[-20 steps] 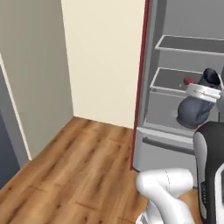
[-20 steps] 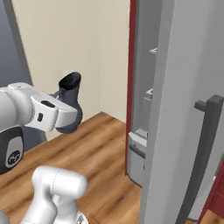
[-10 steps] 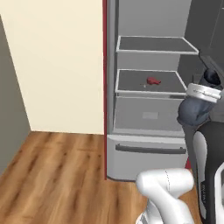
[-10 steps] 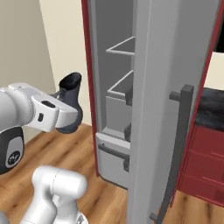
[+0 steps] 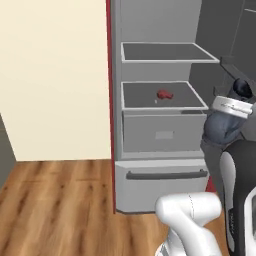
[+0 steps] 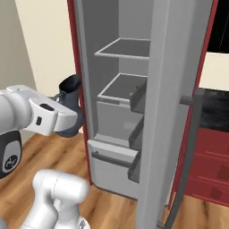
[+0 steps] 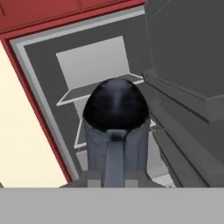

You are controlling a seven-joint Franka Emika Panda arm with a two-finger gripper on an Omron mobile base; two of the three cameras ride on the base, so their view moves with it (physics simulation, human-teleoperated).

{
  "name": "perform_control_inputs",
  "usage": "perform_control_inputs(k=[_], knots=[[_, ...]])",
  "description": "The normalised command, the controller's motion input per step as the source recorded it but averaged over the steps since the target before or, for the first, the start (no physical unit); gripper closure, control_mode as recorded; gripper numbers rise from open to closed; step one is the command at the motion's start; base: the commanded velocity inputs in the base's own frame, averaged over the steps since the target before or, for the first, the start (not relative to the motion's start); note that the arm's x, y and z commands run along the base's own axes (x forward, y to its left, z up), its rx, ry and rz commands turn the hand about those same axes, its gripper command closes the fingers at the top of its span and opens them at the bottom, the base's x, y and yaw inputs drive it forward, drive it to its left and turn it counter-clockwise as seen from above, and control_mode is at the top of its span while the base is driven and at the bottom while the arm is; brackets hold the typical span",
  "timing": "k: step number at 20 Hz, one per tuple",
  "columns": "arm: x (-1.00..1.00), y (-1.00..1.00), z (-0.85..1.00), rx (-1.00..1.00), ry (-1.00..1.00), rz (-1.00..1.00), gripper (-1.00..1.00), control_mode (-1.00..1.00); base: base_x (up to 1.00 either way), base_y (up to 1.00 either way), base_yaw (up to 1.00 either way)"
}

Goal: Move the sushi and pork chop from the top shelf to the second highest shelf to make space. Then, place the pitcher from the counter on the cleared top shelf.

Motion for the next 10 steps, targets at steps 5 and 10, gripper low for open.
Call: perform_control_inputs(k=[5, 10], knots=[[0.0, 0.0, 0.0, 0.0, 0.0, 0.0, 1.0, 1.0, 0.5, 0.0, -0.18], [0.0, 0.0, 0.0, 0.0, 0.0, 0.0, 1.0, 1.0, 0.61, 0.16, -0.07]])
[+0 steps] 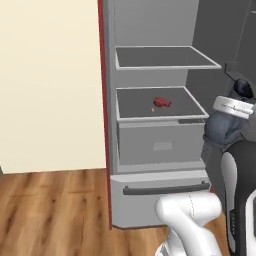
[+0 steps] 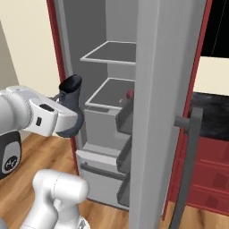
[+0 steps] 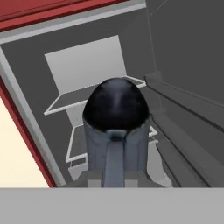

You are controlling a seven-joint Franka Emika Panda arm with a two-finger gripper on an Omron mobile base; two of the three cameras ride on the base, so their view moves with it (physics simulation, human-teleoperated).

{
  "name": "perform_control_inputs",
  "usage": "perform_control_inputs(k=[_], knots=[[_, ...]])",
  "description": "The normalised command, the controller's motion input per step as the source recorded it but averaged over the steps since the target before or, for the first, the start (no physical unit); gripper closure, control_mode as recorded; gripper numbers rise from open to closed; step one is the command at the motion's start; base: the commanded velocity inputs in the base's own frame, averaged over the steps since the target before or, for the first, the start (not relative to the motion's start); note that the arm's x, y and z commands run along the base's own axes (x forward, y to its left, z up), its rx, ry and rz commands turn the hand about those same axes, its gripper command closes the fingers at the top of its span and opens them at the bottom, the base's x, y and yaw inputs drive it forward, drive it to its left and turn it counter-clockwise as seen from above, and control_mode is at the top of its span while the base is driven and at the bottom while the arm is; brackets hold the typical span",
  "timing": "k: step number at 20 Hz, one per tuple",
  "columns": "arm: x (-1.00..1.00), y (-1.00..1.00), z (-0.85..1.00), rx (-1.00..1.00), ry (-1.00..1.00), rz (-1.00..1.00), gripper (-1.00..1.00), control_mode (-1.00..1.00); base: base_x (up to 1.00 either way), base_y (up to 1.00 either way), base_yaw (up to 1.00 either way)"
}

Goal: Move the sushi and pork chop from the top shelf to the second highest shelf to make space. Then, place the pitcher from the counter on the cleared top shelf.

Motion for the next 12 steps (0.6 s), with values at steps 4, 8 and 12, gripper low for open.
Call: perform_control_inputs(k=[4, 8, 12], knots=[[0.0, 0.0, 0.0, 0.0, 0.0, 0.0, 1.0, 1.0, 0.61, 0.13, -0.04], [0.0, 0.0, 0.0, 0.0, 0.0, 0.0, 1.0, 1.0, 0.57, 0.01, -0.04], [0.0, 0.0, 0.0, 0.0, 0.0, 0.0, 1.0, 1.0, 0.47, 0.0, -0.04]])
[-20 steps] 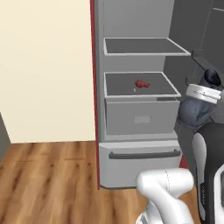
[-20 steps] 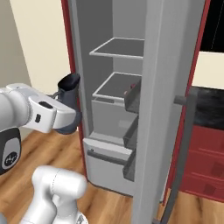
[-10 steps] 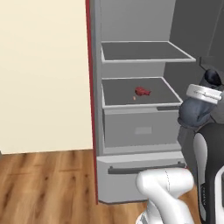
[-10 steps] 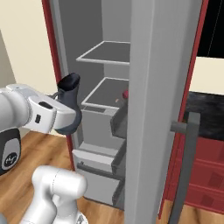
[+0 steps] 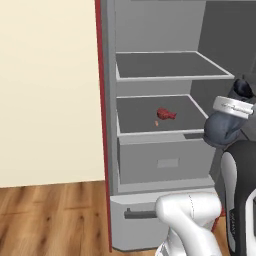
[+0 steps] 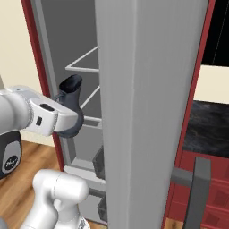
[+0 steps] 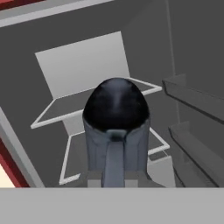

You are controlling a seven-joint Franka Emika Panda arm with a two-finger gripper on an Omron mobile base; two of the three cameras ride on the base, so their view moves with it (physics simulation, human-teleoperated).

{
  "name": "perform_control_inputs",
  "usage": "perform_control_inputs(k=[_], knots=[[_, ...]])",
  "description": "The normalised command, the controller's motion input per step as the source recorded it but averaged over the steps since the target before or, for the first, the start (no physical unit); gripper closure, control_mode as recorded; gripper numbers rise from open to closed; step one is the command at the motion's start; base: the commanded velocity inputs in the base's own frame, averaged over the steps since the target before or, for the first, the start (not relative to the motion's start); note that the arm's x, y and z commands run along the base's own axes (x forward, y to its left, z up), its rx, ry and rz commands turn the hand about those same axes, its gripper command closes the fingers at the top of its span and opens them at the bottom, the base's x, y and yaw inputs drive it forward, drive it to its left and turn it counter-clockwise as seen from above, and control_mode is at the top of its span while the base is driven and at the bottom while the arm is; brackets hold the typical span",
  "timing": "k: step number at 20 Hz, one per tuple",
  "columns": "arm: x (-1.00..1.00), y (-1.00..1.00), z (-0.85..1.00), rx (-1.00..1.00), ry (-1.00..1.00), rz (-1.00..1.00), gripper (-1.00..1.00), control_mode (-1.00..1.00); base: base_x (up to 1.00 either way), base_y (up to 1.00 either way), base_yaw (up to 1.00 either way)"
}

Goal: Move the sushi and pork chop from the top shelf to the second highest shelf to make space. Then, place the pitcher from the counter on the cleared top shelf.

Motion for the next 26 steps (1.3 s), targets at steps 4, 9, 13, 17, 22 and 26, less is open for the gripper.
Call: perform_control_inputs(k=[4, 9, 13, 17, 22, 26], knots=[[0.0, 0.0, 0.0, 0.0, 0.0, 0.0, 1.0, 1.0, 0.34, 0.0, -0.05], [0.0, 0.0, 0.0, 0.0, 0.0, 0.0, 1.0, 1.0, 0.09, 0.0, -0.03], [0.0, 0.02, 0.16, -0.08, -0.11, -0.01, 1.0, -1.0, 0.0, 0.0, 0.0], [0.05, 0.08, 0.33, -0.1, -0.06, 0.0, 1.0, -1.0, 0.0, 0.0, 0.0], [0.21, 0.05, 0.41, -0.09, -0.02, 0.0, 1.0, -1.0, 0.0, 0.0, 0.0], [0.33, 0.01, 0.44, -0.09, 0.0, 0.0, 1.0, -1.0, 0.0, 0.0, 0.0]])
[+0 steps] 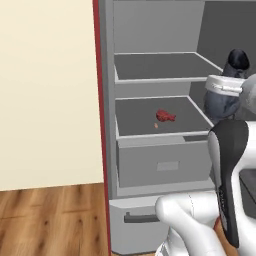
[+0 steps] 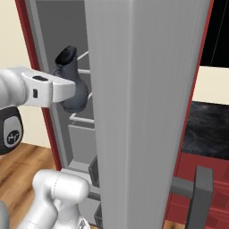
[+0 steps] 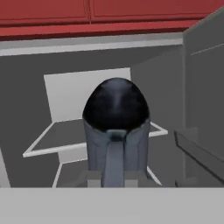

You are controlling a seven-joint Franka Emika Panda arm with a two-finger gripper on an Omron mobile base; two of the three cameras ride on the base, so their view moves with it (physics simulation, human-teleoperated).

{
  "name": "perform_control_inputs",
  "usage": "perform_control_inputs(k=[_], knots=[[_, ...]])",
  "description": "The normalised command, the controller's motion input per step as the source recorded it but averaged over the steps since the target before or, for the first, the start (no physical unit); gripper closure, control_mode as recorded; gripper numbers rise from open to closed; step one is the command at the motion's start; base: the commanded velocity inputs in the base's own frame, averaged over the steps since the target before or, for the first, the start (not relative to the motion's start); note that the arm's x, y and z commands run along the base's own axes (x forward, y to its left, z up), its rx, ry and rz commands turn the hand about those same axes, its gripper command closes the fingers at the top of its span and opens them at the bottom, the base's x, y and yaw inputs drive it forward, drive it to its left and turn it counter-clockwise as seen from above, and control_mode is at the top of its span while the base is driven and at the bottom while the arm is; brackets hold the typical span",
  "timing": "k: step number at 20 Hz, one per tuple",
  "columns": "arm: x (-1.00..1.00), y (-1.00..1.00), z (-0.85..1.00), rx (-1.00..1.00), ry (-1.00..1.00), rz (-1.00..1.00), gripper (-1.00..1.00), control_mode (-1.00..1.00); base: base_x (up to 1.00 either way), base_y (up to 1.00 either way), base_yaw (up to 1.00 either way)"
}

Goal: Move the sushi and pork chop from the top shelf to the second highest shelf to make space. Then, place the pitcher from the counter on the cleared top shelf.

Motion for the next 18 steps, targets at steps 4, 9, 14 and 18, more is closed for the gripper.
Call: perform_control_inputs(k=[4, 9, 14, 18], knots=[[0.39, 0.0, 0.29, -0.05, 0.0, 0.0, 1.0, -1.0, 0.0, 0.0, 0.0], [0.54, 0.0, 0.05, -0.02, 0.0, 0.0, 1.0, -1.0, 0.0, 0.0, 0.0], [0.46, 0.0, 0.0, 0.0, -0.13, 0.0, 1.0, -1.0, 0.0, 0.0, 0.0], [0.46, 0.0, 0.0, -0.01, -0.17, 0.0, 1.0, -1.0, 0.0, 0.0, 0.0]])
